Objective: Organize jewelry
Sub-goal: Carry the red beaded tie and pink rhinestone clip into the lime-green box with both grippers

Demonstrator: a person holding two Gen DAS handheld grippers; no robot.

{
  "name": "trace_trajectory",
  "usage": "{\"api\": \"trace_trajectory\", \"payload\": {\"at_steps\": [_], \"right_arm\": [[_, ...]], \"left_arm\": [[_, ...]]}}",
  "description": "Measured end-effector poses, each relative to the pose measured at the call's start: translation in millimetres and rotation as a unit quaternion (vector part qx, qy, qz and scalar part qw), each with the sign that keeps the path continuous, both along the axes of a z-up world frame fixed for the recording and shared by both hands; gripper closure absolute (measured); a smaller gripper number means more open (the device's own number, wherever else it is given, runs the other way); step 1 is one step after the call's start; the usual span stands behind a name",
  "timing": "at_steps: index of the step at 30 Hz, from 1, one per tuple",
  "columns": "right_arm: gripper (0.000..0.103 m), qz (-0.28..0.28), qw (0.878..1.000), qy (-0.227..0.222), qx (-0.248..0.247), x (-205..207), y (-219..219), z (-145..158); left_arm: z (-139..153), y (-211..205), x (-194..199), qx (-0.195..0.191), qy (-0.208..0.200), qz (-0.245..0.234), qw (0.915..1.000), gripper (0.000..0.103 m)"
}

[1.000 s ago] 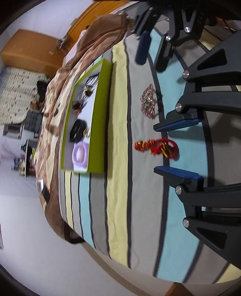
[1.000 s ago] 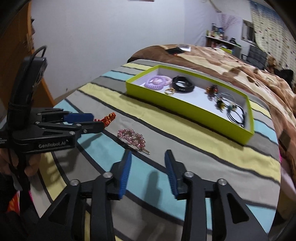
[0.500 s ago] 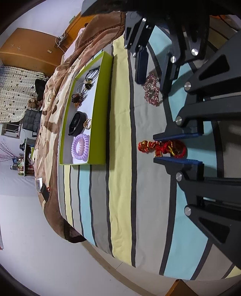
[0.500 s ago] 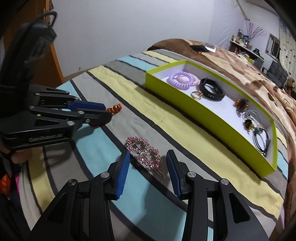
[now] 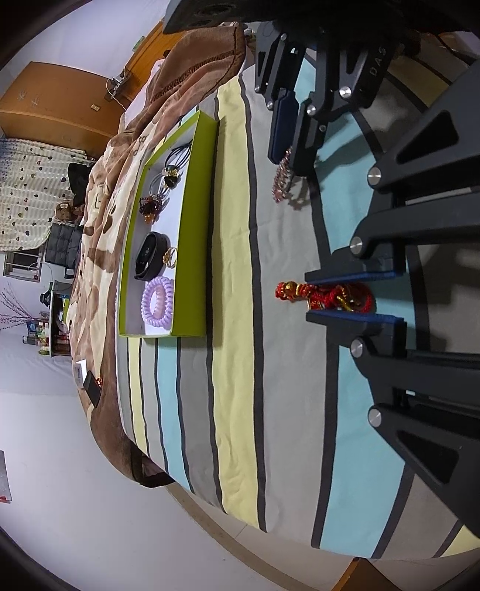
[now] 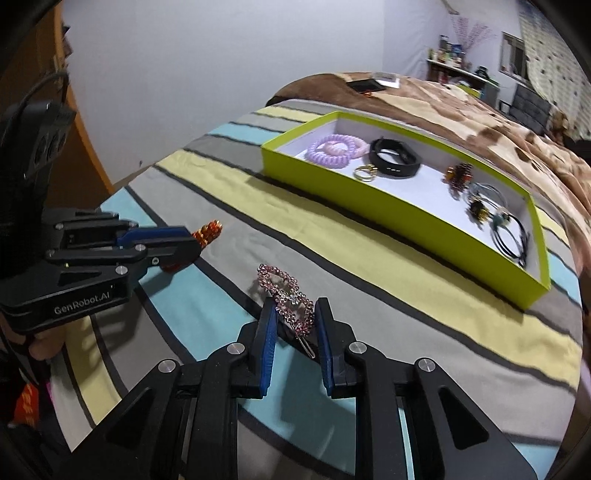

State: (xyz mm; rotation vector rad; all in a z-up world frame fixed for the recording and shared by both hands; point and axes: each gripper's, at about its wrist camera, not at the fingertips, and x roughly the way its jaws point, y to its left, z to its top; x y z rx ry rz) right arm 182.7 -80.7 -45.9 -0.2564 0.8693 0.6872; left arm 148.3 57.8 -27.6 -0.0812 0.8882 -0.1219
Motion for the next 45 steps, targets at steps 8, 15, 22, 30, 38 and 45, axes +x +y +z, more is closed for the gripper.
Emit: {"api": "trace_trajectory", "payload": {"at_steps": [8,15,22,30,38,45], "right_arm": [[0.082,-0.070,0.996,-0.031,0.034,-17,-22,26],[0.082,-0.111,0.991,-0.055,0.047,-25,-39,45],[0.082,-0.123,0.989,-0.066,0.052,-30,-50,54],[0.082,-0.133,0.986,-0.078,0.056,-31,-58,63],[0.082,-0.135,0.986,-0.087,0.053,-26,-60,69],[0.082,-0.138,0.985,-0.093,0.048,-16,-59,73]], "left_arm": [[10,-5,-7,-0.014,-0.018,-0.005,0.9997,0.089],[25,-13,-13,-0.024,-0.041,-0.014,0.9988,0.089],[41,-26,-13,-0.028,-0.064,-0.024,0.9973,0.089],[53,-36,-6,-0.021,-0.080,-0.035,0.9960,0.089],[59,-42,5,-0.012,-0.090,-0.043,0.9949,0.089],[64,-44,19,-0.008,-0.097,-0.047,0.9941,0.089]]}}
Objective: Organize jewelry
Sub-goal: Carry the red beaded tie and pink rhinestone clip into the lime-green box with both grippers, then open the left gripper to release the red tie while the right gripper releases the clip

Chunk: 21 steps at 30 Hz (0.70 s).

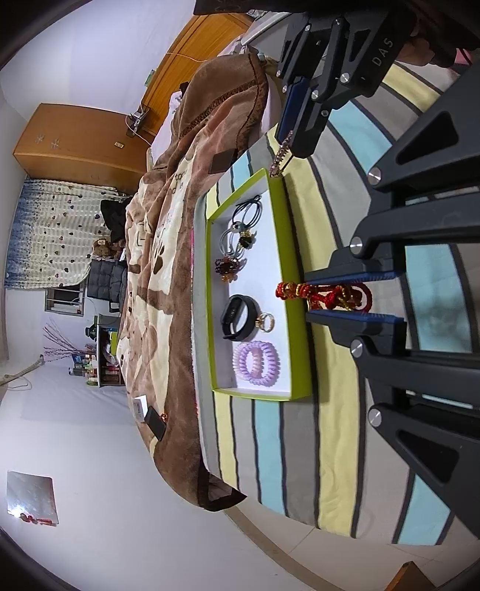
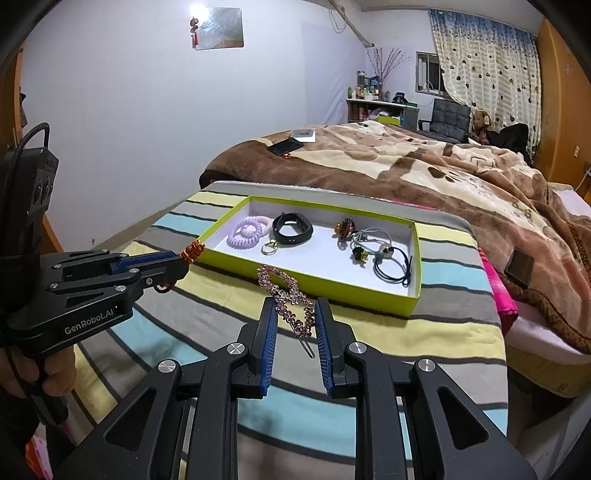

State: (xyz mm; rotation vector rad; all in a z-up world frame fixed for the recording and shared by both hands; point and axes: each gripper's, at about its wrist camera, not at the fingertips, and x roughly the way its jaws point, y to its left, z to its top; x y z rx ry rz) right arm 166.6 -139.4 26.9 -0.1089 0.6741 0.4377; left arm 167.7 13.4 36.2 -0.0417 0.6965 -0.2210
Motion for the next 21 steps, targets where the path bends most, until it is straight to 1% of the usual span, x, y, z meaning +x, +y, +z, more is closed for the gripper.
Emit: {"api": "trace_trajectory", "payload": {"at_steps": [11,21], "right_arm": [[0.082,-0.016,1.000,0.003,-0.005,42,-5,-1],[0.082,-0.027,0.999,0.020,-0.013,88,-7,-14]], "left_arm": [[5,0,33,0.001,-0.011,-0.008,0.9999,0.089],[0,-17,74,0.019,-0.010,-0.026,0.9995,0.089]]}}
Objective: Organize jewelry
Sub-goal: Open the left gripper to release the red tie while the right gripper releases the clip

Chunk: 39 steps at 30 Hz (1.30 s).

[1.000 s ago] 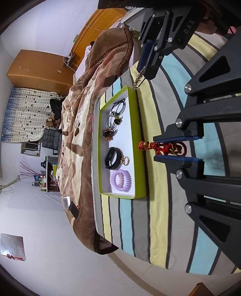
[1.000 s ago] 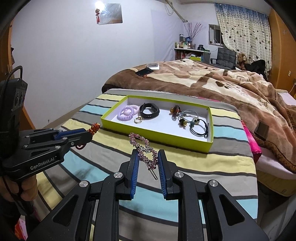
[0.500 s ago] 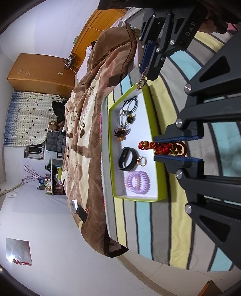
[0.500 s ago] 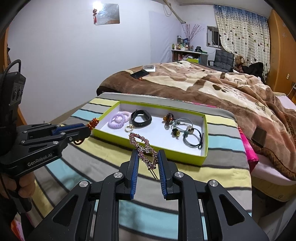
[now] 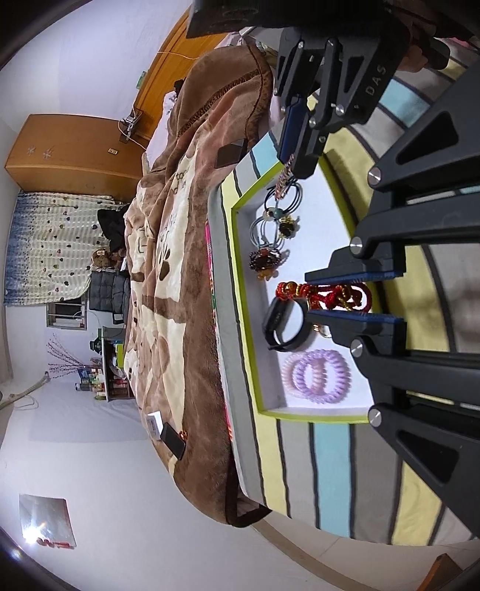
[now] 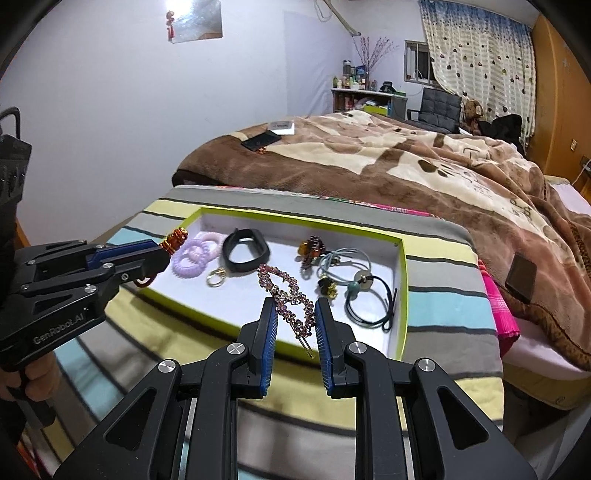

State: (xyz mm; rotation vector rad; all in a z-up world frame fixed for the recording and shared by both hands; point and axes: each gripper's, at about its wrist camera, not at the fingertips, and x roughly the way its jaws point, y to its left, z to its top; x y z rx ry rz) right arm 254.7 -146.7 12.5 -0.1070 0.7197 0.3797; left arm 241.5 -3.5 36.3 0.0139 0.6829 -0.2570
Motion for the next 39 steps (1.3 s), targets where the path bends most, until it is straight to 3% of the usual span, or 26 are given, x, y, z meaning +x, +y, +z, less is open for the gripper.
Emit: {"api": "trace_trajectory", "payload": {"at_steps": [20,39], "right_arm": [[0.082,-0.002,0.997,0.068,-0.022,53,6,-48],[0.078,-0.010,0.997,0.077,-0.028,65,6,-55]], "left_arm": [[-44,-21,50,0.020,0.057,-0.031,0.9977,0.089],[-59,-22,62,0.021,0.086,-0.032,0.9956,0.089]]}}
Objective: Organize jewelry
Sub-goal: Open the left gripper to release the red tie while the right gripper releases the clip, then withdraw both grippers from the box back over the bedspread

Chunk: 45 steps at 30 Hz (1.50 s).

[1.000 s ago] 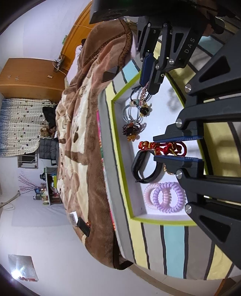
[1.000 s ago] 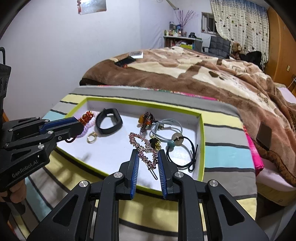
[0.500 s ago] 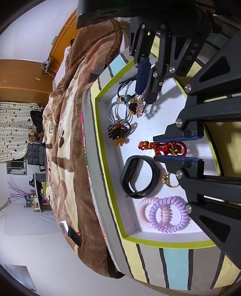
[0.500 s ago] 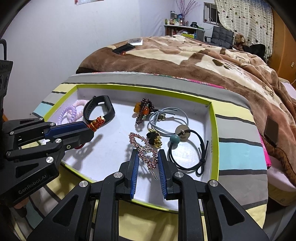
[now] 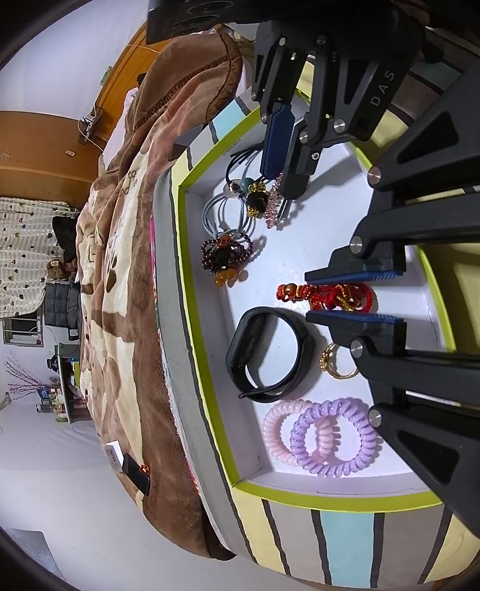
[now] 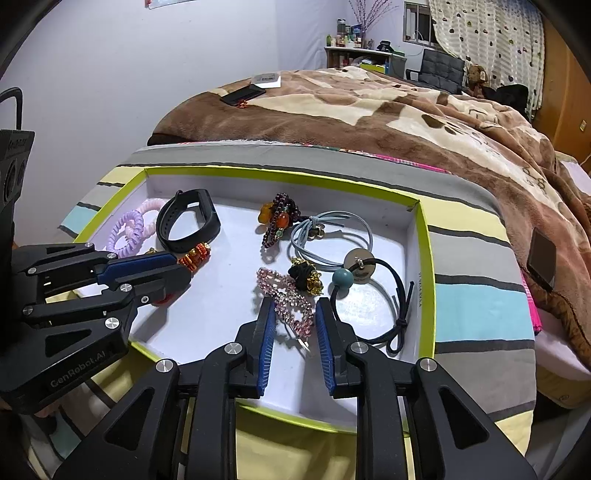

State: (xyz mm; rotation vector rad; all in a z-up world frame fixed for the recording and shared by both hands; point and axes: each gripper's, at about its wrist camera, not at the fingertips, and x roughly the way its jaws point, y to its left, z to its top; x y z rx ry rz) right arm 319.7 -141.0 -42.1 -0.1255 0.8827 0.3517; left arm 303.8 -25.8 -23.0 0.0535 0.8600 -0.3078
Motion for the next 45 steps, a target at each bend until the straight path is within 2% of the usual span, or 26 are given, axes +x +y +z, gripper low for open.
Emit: {"api": "trace_trajectory", "payload": {"at_steps": [4,9,17,24,32,45], "right_arm": [[0.071,-0.001,1.000,-0.004,0.002,-2,-1,1],[0.070,0.000,1.000,-0.007,0.006,-7,-3,4],[0.070,-0.004,0.999,-0.021,0.023,-25,-10,18],[0.070,-0.011,0.998,-0.047,0.043,-56,-17,38],[0.070,-0.003,0.995,-0.076,0.061,-112,-14,53],[0.070,-0.007,0.992,-0.100,0.082,-193,-20,57]], "left_arm": [[1,2,-1,-0.006,0.001,0.003,1.0000,0.088],[5,6,-6,-0.014,-0.003,0.006,0.9999,0.082],[19,12,-23,-0.019,-0.023,0.022,0.9993,0.082],[36,21,-55,-0.026,-0.051,0.044,0.9974,0.082],[54,30,-106,-0.029,-0.089,0.069,0.9932,0.081],[55,41,-185,-0.022,-0.118,0.119,0.9855,0.078]]}}
